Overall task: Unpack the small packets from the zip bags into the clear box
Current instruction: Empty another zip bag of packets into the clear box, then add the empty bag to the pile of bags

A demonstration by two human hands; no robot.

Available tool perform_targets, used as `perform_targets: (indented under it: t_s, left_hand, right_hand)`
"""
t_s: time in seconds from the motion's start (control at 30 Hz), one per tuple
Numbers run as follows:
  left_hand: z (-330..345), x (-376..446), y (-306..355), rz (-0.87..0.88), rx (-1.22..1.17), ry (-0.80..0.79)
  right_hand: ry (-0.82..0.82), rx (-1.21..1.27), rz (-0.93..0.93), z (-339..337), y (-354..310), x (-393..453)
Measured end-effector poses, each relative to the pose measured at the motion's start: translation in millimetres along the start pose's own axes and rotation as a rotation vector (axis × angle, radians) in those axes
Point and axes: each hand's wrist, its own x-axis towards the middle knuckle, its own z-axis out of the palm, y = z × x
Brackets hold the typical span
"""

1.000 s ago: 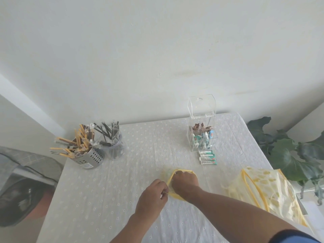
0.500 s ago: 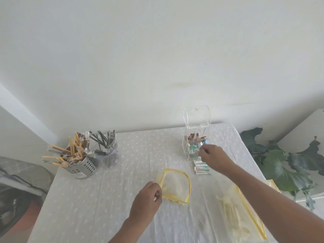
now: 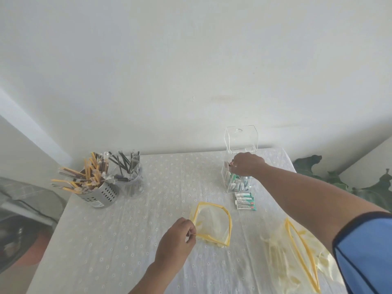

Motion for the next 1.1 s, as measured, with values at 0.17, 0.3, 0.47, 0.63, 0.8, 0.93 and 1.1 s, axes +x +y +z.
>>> perform_targets:
  t_s: [0.17,0.3,0.47,0.63,0.8,0.93,1.1]
  left_hand:
    - [-6,-2,-6,-0.006,-0.031,0.023]
    - [-9,2,-15,0.008,-0.063,0.019]
    - [-16,10,-22,0.021,-0.119,-0.021]
    - [-17,24,-15,-0.301,-0.365,-0.137]
    - [-9,39,-7,-0.556,-0.642,-0.294]
    - [0,52,0,-0.625,-0.679,-0.353]
    - [16,47,5,-0.512,-0.565,-0.472]
  right_hand:
    - [0.169,0.140,0.013,-8,-8,-8]
    - [-0.004,0.210,-0.318,18,-20,-40]
    - [-0.430,0.181,-0.452,83,-41,-83]
    - [-0.357,0.643,-0.329,129,-58,-116]
    - [-0.119,0.999,-0.084,157,-66,-142]
    - [0.056,1.204,0.196,164,-65,-165]
    - [0.276,1.408,0.568,182,-59,-196]
